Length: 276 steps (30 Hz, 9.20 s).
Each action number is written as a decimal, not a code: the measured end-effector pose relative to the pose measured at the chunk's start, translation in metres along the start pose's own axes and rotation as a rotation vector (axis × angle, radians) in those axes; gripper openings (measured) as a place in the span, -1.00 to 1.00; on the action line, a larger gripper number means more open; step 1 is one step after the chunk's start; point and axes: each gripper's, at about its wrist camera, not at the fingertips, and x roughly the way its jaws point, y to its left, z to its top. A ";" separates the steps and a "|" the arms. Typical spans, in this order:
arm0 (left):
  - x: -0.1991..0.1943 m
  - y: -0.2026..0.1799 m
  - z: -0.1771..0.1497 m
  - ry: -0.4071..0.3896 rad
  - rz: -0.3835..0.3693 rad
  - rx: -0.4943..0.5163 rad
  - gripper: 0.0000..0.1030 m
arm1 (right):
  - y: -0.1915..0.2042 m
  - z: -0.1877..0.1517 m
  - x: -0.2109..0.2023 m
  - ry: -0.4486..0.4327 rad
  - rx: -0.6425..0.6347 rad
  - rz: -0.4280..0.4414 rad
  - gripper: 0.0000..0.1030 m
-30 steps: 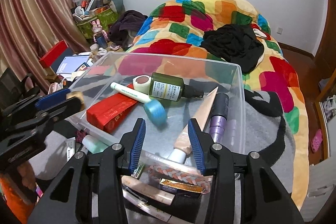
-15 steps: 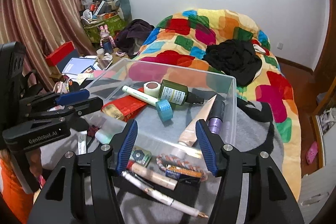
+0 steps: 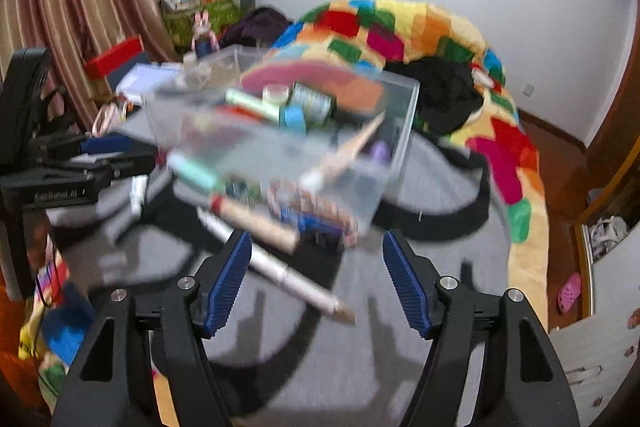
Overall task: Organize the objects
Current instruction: 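Grasp the white toothpaste tube with the left tool while the right tool grasps the white pen, then lower the toothpaste tube and white pen into the clear box and open both tools, then grasp the pink bow clip with the left tool while the right tool grasps the beige tube, then lower the pink clip and beige tube into the clear box and open both tools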
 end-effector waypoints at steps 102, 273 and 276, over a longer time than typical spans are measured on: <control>-0.001 -0.009 0.070 -0.103 -0.009 -0.007 -0.70 | 0.017 0.109 0.052 -0.022 -0.013 0.139 -0.79; -0.040 -0.007 0.042 -0.180 -0.070 -0.012 0.33 | -0.023 0.063 -0.004 -0.118 0.143 0.071 -0.14; -0.030 -0.009 0.031 -0.141 -0.051 0.008 0.43 | -0.024 0.051 -0.005 -0.106 0.150 0.071 -0.11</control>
